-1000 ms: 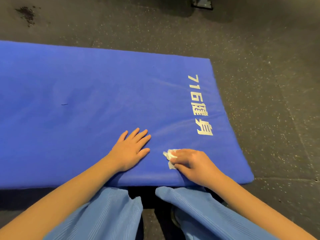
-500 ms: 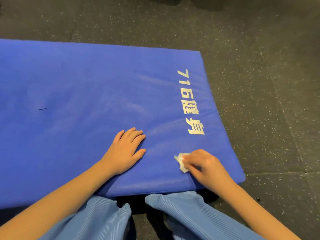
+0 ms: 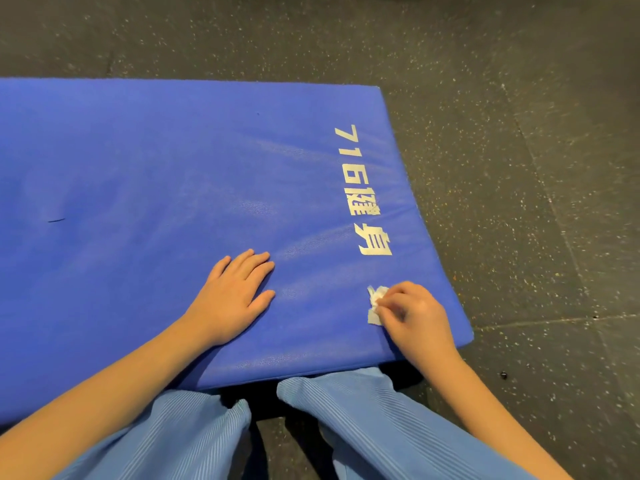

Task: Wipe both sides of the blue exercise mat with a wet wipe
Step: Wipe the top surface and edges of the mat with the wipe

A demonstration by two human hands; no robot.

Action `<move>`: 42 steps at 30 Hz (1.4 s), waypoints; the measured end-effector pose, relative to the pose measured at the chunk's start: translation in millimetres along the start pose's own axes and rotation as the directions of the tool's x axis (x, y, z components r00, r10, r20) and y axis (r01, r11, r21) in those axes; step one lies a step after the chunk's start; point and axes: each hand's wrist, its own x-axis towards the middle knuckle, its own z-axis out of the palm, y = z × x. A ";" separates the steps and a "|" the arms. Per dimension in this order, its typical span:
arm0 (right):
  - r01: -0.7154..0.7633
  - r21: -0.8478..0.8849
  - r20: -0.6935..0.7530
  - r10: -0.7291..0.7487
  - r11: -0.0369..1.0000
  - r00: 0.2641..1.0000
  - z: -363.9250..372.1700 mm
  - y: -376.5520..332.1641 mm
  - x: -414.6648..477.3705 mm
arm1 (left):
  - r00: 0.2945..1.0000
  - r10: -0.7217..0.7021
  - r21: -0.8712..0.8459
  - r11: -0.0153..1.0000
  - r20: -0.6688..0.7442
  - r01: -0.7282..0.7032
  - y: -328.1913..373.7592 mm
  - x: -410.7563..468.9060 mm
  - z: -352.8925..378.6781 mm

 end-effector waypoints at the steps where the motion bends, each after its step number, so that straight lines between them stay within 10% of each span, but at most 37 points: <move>1: 0.041 0.020 0.020 -0.041 0.999 0.999 0.5 -6.5 -8.1 | 1.000 0.003 0.001 1.000 -0.001 -0.003 0.3 -0.2 0.4; 5: 0.154 0.112 0.181 -0.172 0.982 0.968 -16.2 -7.0 -33.9 | 1.000 0.001 -0.001 1.000 -0.004 -0.001 1.8 -1.3 -0.3; 11: -0.138 -0.081 -0.075 0.132 0.987 0.988 5.1 9.7 19.7 | 1.000 0.003 0.000 1.000 0.000 -0.003 1.6 -1.0 -1.1; 16: 0.245 0.013 0.204 -0.242 0.969 0.948 3.1 -9.0 10.6 | 1.000 0.005 -0.003 1.000 0.002 -0.005 2.2 -1.7 -0.9; 22: -0.150 -0.125 -0.064 0.143 0.981 0.988 19.1 22.4 76.1 | 1.000 0.005 -0.003 1.000 0.001 -0.005 3.3 -1.9 -1.2; 27: 0.318 -0.001 0.256 -0.307 0.948 0.917 24.5 -9.5 66.9 | 1.000 0.008 0.009 1.000 0.005 -0.008 4.4 -3.2 -2.4; 33: -0.164 -0.202 -0.036 0.160 0.966 0.986 31.6 23.5 132.1 | 0.999 0.027 -0.024 0.999 -0.040 -0.028 1.7 -4.2 1.3; 38: 0.316 -0.023 0.306 -0.294 0.949 0.905 38.8 -0.6 107.2 | 0.998 0.041 0.060 0.997 -0.057 -0.038 -0.7 -3.0 5.0; 42: 0.028 -0.206 0.116 -0.004 0.978 0.993 34.8 27.0 150.8 | 0.996 0.048 0.078 0.996 -0.074 -0.042 -1.3 -0.6 5.5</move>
